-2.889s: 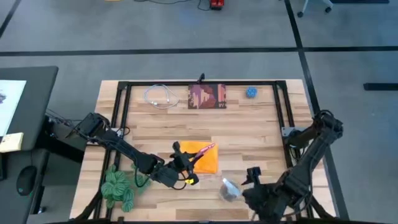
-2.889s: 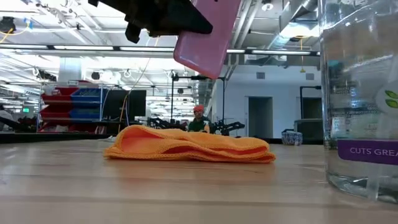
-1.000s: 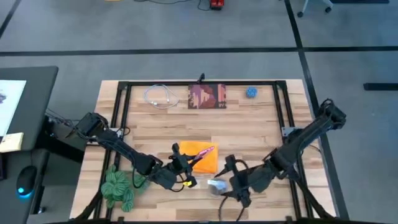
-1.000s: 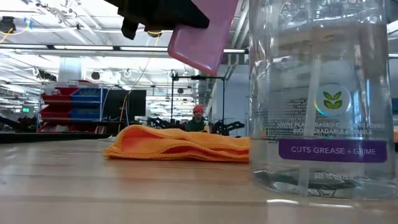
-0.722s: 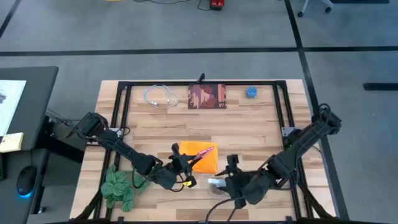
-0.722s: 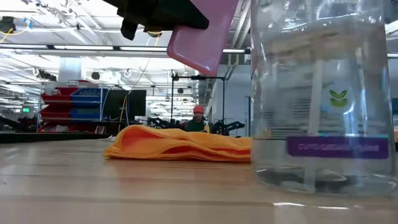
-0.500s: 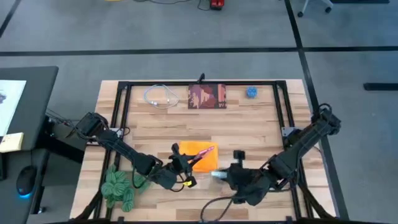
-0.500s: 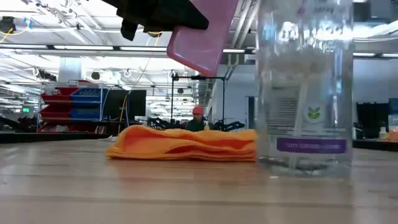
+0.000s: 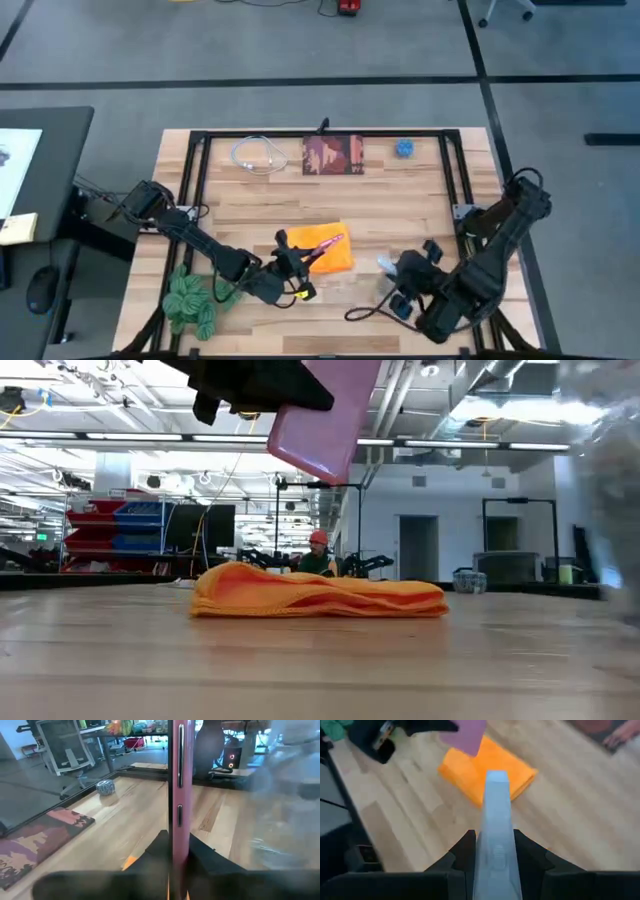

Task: Apply microfiber cloth
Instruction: Spray the back of the pink cellphone with the spray bottle

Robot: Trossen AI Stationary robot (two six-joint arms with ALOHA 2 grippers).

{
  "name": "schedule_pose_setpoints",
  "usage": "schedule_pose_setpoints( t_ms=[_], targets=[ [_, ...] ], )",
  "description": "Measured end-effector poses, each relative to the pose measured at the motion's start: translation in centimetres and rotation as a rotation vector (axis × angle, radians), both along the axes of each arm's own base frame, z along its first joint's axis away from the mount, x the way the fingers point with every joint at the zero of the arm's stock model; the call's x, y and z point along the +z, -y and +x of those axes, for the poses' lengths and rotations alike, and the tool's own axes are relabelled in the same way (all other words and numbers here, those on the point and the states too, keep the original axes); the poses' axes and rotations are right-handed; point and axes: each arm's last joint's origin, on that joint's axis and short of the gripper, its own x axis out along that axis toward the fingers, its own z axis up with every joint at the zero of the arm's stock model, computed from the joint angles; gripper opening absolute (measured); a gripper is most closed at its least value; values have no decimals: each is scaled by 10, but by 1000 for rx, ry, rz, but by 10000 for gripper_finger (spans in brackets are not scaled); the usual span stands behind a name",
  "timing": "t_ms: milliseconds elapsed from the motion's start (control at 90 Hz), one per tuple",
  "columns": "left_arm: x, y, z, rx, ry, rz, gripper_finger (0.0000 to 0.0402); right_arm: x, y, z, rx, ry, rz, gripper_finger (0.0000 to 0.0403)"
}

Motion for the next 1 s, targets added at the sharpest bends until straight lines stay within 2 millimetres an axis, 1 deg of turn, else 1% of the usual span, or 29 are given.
schedule_pose_setpoints(
  t_ms=[144, 267, 533, 667, 833, 911, 1000],
  targets=[
    [-2, 1, -1, 2, -17, 15, 9, -7, -4, 5, -59, 40, -14, 80],
    [-2, 2, -2, 1, -21, 22, 9, -12, -10, 9, -69, 80, -56, 80],
    [-2, 3, -3, -1, -23, 27, 9, -10, -9, 13, -96, 172, -120, 80],
    [-2, 3, -3, 2, -21, 28, 9, -9, -9, 13, -85, 177, -141, 79],
    [-2, 3, -3, 5, -21, 29, 9, -19, -16, 17, -66, 173, -192, 80],
    [-2, 3, -3, 4, -21, 29, 9, -27, -21, 21, -68, 168, -209, 96],
    [-2, 3, -3, 6, -20, 30, 9, -33, -24, 24, -74, 171, -223, 130]
  ],
)
